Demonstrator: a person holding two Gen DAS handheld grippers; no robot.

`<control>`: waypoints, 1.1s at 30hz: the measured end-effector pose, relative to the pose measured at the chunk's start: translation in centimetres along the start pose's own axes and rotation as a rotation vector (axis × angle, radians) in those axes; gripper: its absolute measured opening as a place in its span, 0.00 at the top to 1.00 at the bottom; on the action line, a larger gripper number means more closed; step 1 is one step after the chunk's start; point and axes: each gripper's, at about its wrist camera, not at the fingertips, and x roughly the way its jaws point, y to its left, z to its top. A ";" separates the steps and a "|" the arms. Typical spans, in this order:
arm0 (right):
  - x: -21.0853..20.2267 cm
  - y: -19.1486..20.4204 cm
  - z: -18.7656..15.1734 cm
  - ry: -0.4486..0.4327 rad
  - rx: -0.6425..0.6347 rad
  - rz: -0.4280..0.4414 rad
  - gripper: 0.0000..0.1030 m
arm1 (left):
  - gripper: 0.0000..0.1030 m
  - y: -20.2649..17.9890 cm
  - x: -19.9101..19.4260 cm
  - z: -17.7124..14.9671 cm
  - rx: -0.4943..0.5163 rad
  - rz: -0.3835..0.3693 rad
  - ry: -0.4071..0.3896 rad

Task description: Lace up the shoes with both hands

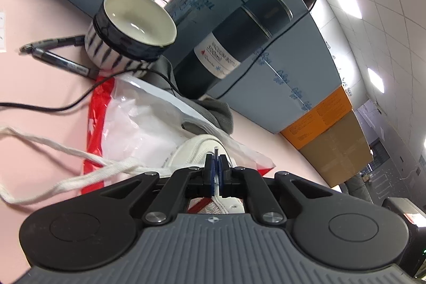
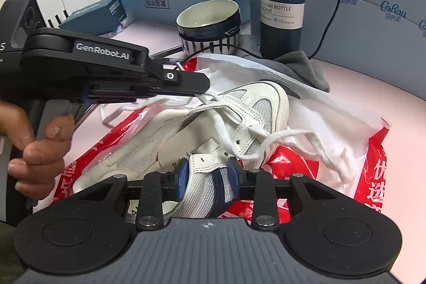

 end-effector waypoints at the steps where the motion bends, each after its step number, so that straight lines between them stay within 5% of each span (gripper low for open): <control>1: 0.0 0.0 0.0 0.000 0.004 -0.002 0.71 | 0.98 0.1 -0.3 0.1 0.000 0.006 -0.013; 17: 0.1 -0.8 0.0 -0.004 0.045 0.034 0.69 | 0.98 -0.4 -3.4 1.3 0.039 0.094 -0.120; 21: 0.1 -0.8 0.1 -0.003 0.040 0.048 0.66 | 0.97 0.0 -3.1 1.0 -0.017 0.047 -0.116; 25: 0.1 -0.8 0.0 -0.004 0.034 0.069 0.60 | 0.76 0.8 -2.7 1.0 -0.096 0.000 -0.106; 33: 0.1 -0.9 0.0 -0.005 0.032 0.081 0.59 | 0.74 0.5 -0.4 0.1 -0.068 0.015 -0.020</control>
